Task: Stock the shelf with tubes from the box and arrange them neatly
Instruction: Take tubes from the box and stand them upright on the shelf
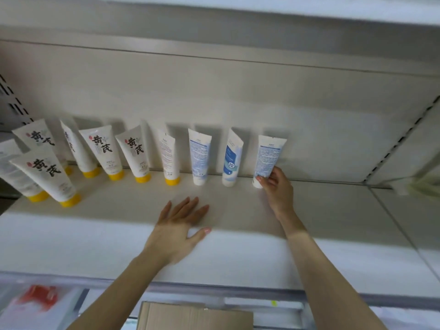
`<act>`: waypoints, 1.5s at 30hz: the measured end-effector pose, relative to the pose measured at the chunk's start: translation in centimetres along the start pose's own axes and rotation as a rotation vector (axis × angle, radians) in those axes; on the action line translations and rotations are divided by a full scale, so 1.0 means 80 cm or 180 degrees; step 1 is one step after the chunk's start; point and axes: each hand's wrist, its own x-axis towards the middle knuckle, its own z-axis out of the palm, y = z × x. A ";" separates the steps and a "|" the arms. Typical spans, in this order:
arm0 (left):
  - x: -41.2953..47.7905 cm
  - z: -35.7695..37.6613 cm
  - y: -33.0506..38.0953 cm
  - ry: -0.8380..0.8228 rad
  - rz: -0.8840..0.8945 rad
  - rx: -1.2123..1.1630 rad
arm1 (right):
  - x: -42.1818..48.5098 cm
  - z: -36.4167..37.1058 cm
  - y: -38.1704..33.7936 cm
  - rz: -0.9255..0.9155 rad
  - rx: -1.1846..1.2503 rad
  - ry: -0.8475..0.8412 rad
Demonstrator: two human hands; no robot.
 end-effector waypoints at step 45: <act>-0.434 0.173 -0.091 -0.1438 -0.0357 -0.0086 | -0.546 0.031 0.078 0.0222 -0.3348 -0.3252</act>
